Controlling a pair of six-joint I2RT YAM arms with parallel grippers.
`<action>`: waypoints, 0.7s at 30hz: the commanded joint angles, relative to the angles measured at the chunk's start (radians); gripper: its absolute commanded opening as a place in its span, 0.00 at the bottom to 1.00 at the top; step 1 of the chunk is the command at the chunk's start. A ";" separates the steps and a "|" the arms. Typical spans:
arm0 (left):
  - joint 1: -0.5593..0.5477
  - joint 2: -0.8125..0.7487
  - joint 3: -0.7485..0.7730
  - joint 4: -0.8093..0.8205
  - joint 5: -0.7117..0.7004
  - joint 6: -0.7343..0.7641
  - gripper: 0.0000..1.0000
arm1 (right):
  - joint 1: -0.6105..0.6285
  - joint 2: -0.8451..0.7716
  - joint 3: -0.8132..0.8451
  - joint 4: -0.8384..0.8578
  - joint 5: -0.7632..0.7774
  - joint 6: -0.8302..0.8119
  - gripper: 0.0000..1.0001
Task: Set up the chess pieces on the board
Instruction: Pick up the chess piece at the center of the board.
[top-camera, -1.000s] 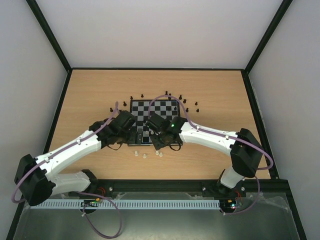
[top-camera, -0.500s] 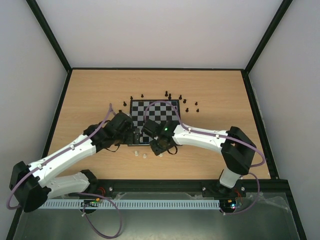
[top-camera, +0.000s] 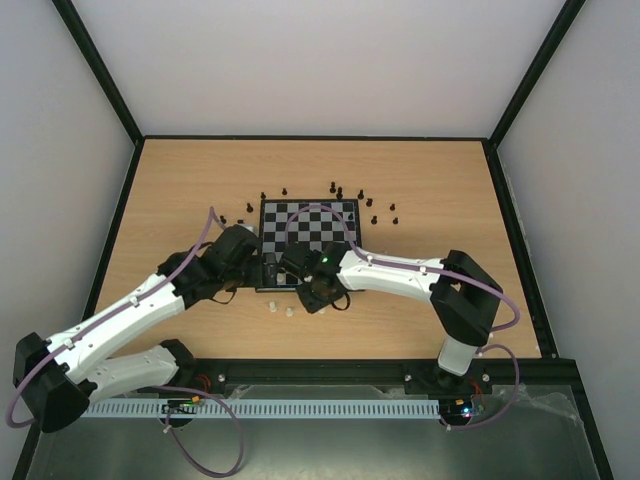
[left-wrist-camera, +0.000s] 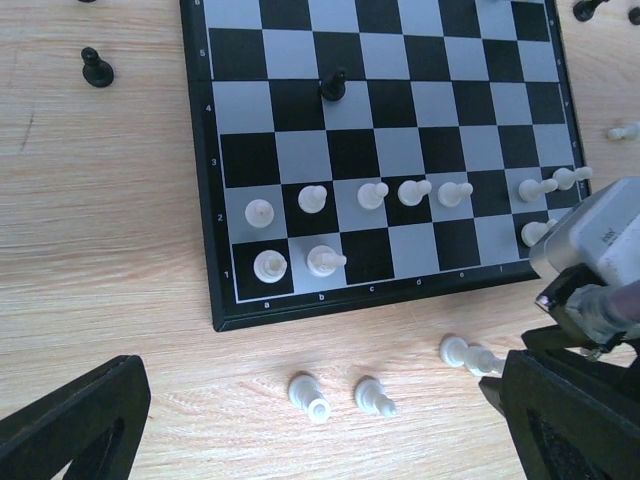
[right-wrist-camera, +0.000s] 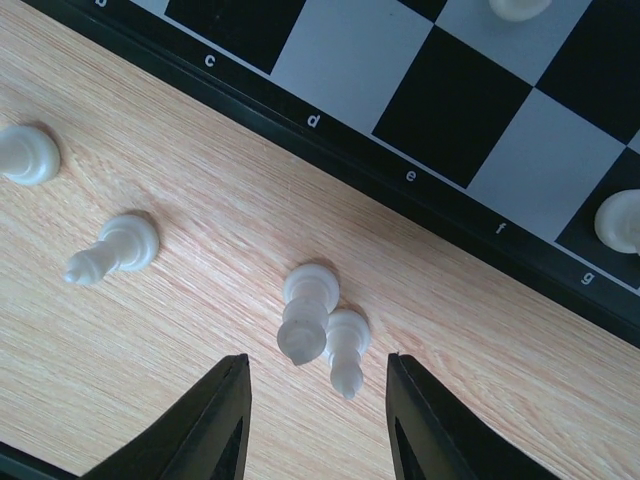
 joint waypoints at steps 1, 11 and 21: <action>0.009 -0.032 0.023 -0.016 -0.021 -0.010 0.99 | 0.008 0.030 0.034 -0.050 -0.012 -0.011 0.37; 0.014 -0.039 0.022 -0.026 -0.027 -0.012 0.99 | 0.008 0.080 0.065 -0.043 -0.009 -0.030 0.31; 0.015 -0.040 0.024 -0.030 -0.029 -0.016 0.99 | 0.008 0.110 0.071 -0.044 0.001 -0.042 0.22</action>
